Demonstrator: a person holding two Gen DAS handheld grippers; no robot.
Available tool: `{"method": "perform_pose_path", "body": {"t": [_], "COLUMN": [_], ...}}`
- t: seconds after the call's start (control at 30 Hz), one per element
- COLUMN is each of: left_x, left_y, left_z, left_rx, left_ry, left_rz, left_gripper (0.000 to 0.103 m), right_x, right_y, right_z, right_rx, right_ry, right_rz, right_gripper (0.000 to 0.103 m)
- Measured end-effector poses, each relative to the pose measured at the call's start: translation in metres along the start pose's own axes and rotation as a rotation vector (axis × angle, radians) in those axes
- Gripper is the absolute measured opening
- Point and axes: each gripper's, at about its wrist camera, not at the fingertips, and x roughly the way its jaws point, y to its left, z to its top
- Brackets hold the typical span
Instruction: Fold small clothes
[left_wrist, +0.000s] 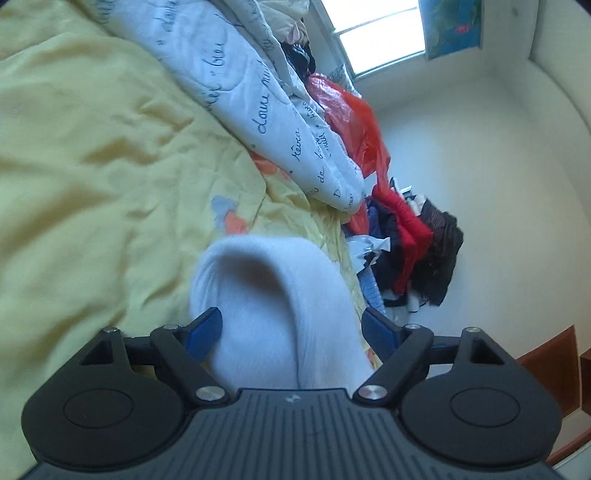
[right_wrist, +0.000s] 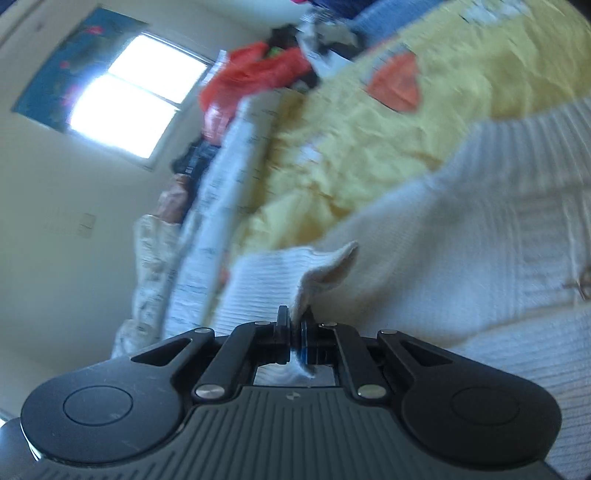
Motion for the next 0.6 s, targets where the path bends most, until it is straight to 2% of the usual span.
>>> {"method": "perform_pose_path", "body": {"t": [0.03, 0.07, 0.1, 0.13, 0.2, 0.33, 0.43, 0.6], "left_x": [0.007, 0.014, 0.021, 0.028, 0.033, 0.022, 0.013, 0.007], "left_y": [-0.002, 0.001, 0.004, 0.005, 0.004, -0.019, -0.039, -0.072], "left_z": [0.006, 0.010, 0.014, 0.018, 0.016, -0.011, -0.039, -0.090], "left_rx": [-0.017, -0.045, -0.077, -0.110, -0.150, -0.042, 0.008, 0.151], "left_ry": [0.017, 0.033, 0.065, 0.102, 0.133, 0.140, 0.193, 0.259], "left_rz": [0.009, 0.014, 0.019, 0.037, 0.044, 0.012, -0.030, -0.125], "left_gripper": [0.074, 0.059, 0.028, 0.016, 0.010, 0.009, 0.008, 0.009], "right_x": [-0.004, -0.010, -0.015, -0.022, -0.038, -0.071, -0.097, -0.162], "right_y": [0.006, 0.011, 0.015, 0.017, 0.020, 0.012, 0.000, -0.022], "right_z": [0.002, 0.003, 0.004, 0.006, 0.007, 0.006, 0.001, -0.006], "right_rx": [-0.011, -0.024, -0.032, -0.036, -0.040, -0.041, -0.037, -0.038], "right_ry": [-0.005, -0.013, -0.022, -0.030, -0.051, -0.079, -0.111, -0.192], "right_rz": [0.015, 0.028, 0.040, 0.052, 0.065, 0.062, 0.044, 0.021], "right_gripper": [0.010, 0.010, 0.010, 0.010, 0.010, 0.010, 0.010, 0.010]}}
